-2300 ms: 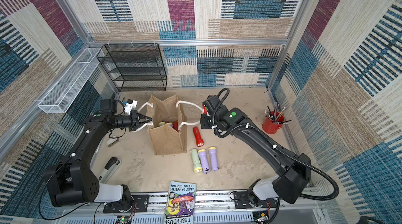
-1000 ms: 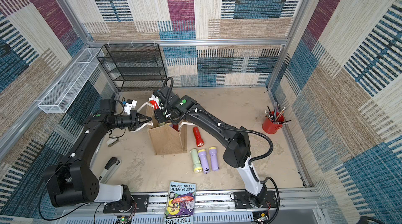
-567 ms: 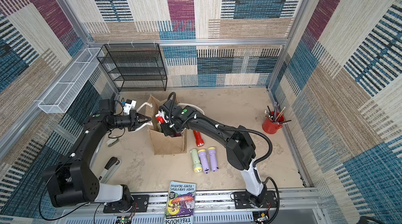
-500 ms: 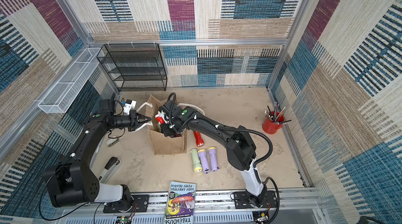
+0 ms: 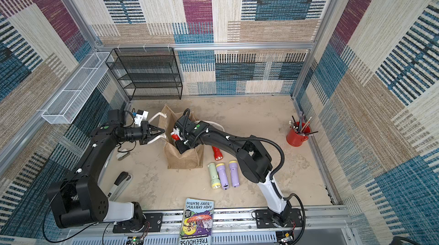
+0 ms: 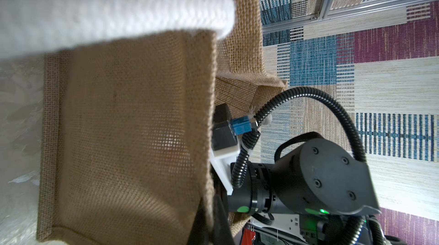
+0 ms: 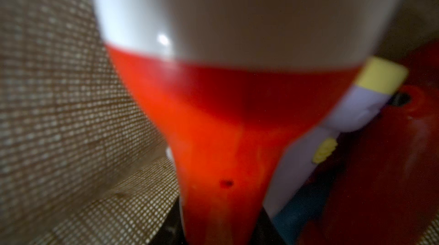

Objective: Put the flashlights into the tote bags
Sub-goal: Place the flashlight in the canvas bag.

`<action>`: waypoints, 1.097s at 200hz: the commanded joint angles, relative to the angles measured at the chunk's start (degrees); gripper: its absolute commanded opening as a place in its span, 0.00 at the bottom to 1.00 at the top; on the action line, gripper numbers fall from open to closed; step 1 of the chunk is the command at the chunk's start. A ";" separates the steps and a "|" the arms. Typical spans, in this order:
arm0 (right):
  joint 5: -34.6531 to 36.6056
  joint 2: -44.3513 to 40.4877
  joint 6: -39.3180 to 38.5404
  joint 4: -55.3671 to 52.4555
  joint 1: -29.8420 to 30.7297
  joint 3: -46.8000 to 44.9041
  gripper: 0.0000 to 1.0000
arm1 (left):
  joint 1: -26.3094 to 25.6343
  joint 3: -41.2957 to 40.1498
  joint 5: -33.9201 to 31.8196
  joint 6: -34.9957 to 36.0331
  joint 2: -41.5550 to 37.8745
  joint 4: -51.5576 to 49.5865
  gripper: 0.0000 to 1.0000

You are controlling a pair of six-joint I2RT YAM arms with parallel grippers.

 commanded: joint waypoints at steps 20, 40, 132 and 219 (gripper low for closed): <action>0.47 2.25 -0.83 -5.00 -0.17 0.17 0.40 | 0.43 0.09 0.67 -0.06 -0.11 2.87 0.00; -0.20 3.38 -0.84 -5.32 -0.26 0.17 0.46 | 0.43 0.06 0.58 0.12 -0.29 2.58 0.00; -0.36 0.95 -3.42 -8.20 -0.61 8.41 0.58 | 0.43 0.09 0.37 0.12 -0.08 2.57 0.00; 9.69 -8.50 -3.46 -7.79 -2.40 14.17 0.62 | 0.43 0.18 -0.19 0.05 -0.22 2.48 0.00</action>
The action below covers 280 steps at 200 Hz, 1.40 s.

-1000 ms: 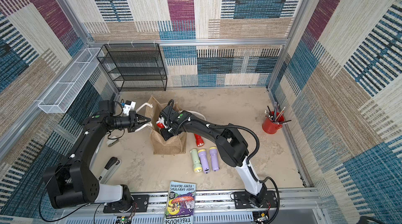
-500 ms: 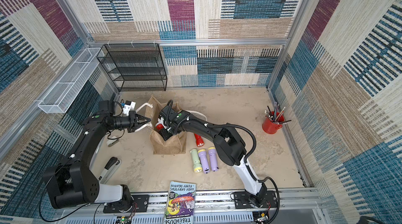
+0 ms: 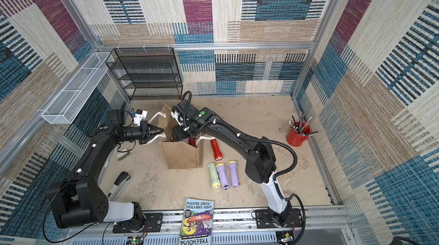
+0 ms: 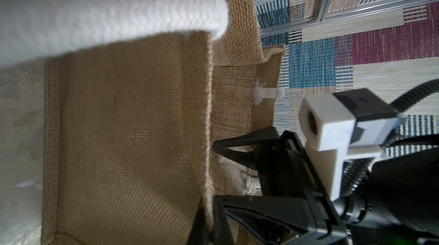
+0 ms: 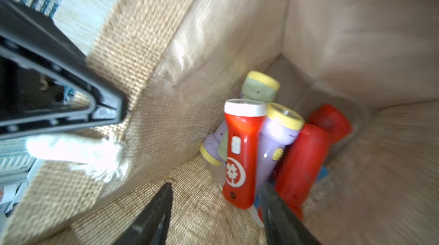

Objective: Put the flashlights into the tote bags
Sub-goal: Place the flashlight in the canvas bag, then pick up the flashlight from the center of the board.

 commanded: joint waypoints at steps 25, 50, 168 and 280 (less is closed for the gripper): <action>7.56 -10.04 1.23 2.86 -1.92 -2.83 0.64 | 0.17 0.36 -0.29 -0.08 -0.01 1.61 0.00; 10.90 -18.97 3.57 6.09 -5.51 -10.50 0.65 | 0.22 0.28 -0.24 0.01 -0.16 1.59 0.00; 3.53 -45.83 11.33 18.80 -29.21 -56.86 0.76 | 0.22 0.95 -0.07 -0.35 0.74 1.60 0.00; -7.46 -27.03 9.73 27.33 -25.80 -57.11 0.73 | 0.22 0.67 -0.07 0.36 0.65 0.97 0.00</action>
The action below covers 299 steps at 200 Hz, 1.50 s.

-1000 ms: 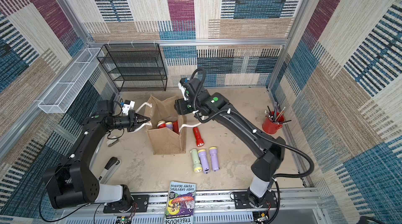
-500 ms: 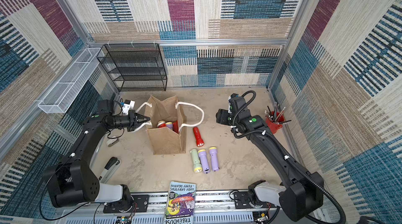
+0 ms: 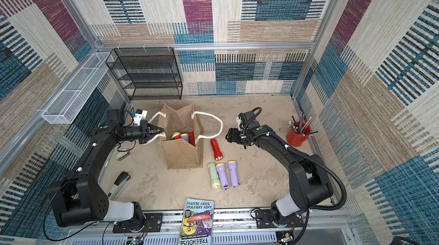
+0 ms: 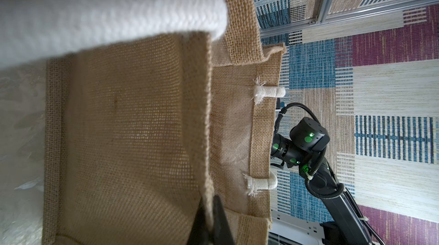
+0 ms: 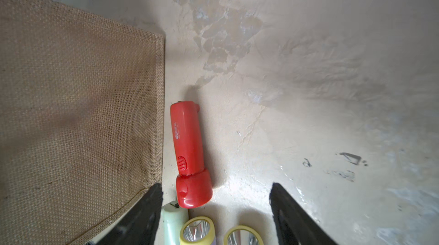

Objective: Put the flashlights into the tote bags
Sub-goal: Pick up the flashlight from the center of the board.

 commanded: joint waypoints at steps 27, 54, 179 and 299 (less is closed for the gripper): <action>0.22 7.61 -2.15 2.62 4.46 4.81 0.73 | 0.05 0.35 -0.13 0.67 0.02 0.58 0.00; 2.06 12.07 -3.52 1.11 6.79 8.72 0.72 | 0.06 0.35 -0.11 0.87 0.02 0.41 0.00; 14.23 23.21 -7.48 -6.11 13.22 17.85 0.66 | 0.06 0.42 0.05 1.04 0.13 0.25 0.00; 18.18 29.48 -10.83 -8.48 14.05 23.51 0.59 | 0.06 0.53 0.09 1.04 0.28 0.22 0.00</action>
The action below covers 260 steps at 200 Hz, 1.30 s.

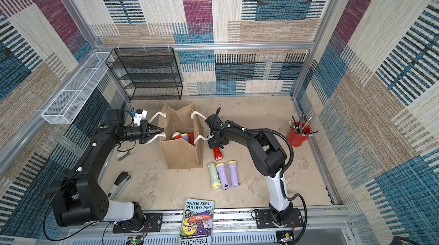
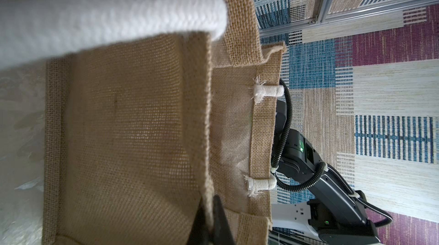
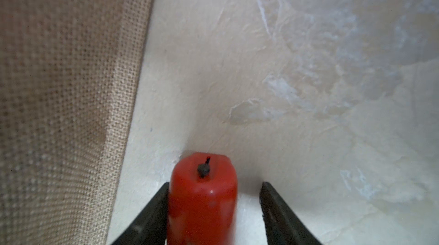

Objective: Put the flashlights into the tote bags
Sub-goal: Pick up the flashlight from the center of the board.

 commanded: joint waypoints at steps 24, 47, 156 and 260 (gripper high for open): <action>1.51 0.74 -1.46 -1.15 0.23 0.46 0.55 | -0.01 0.53 0.11 0.67 0.20 0.27 0.00; 1.97 1.13 -1.73 -1.23 0.23 0.41 0.49 | 0.03 0.66 0.27 0.59 0.37 0.36 0.00; 6.89 -1.10 -0.68 -2.90 -0.11 -0.12 0.35 | 0.04 0.41 0.24 0.50 0.20 0.44 0.00; -2.17 -17.91 0.79 0.88 -10.93 -1.40 0.32 | 0.04 0.31 0.54 0.07 -0.24 0.89 0.00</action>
